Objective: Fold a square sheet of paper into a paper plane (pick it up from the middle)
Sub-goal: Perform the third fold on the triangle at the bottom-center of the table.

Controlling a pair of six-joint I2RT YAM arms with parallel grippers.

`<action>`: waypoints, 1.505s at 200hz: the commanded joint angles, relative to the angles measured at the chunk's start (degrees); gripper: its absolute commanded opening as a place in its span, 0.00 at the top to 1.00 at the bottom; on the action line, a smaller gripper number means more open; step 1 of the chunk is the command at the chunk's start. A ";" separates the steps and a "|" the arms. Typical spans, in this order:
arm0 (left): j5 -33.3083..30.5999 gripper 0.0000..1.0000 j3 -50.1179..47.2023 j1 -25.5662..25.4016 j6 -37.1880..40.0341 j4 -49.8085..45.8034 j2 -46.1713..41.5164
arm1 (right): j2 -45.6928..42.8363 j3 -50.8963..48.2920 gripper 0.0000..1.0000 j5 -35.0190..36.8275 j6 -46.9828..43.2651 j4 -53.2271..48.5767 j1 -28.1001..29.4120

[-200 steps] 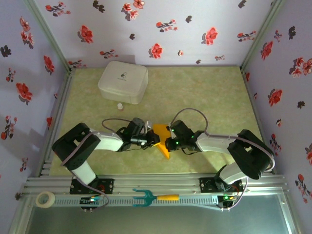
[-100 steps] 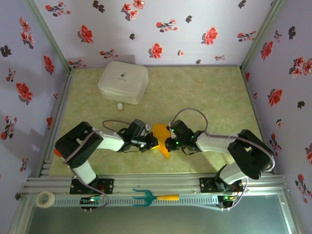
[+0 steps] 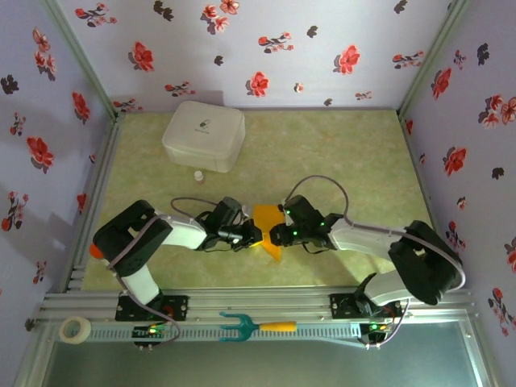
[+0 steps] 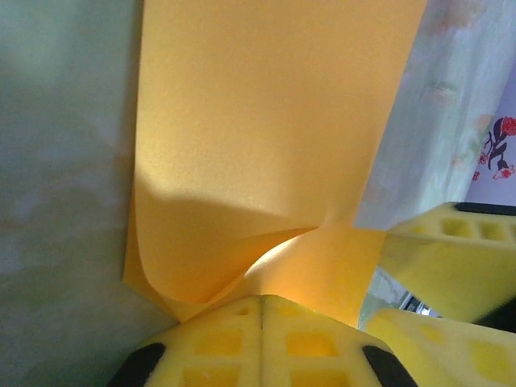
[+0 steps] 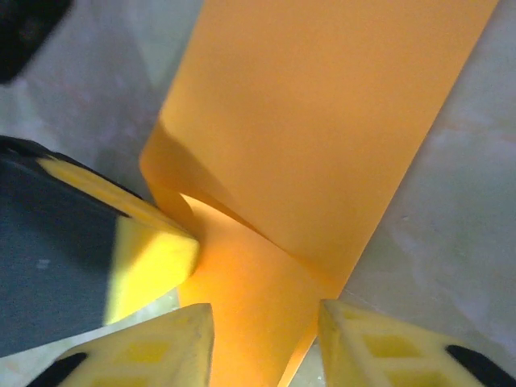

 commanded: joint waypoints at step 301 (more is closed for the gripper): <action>-0.99 1.00 0.52 -0.28 1.74 -3.92 1.89 | 8.60 -1.31 0.95 -14.33 11.92 3.78 3.31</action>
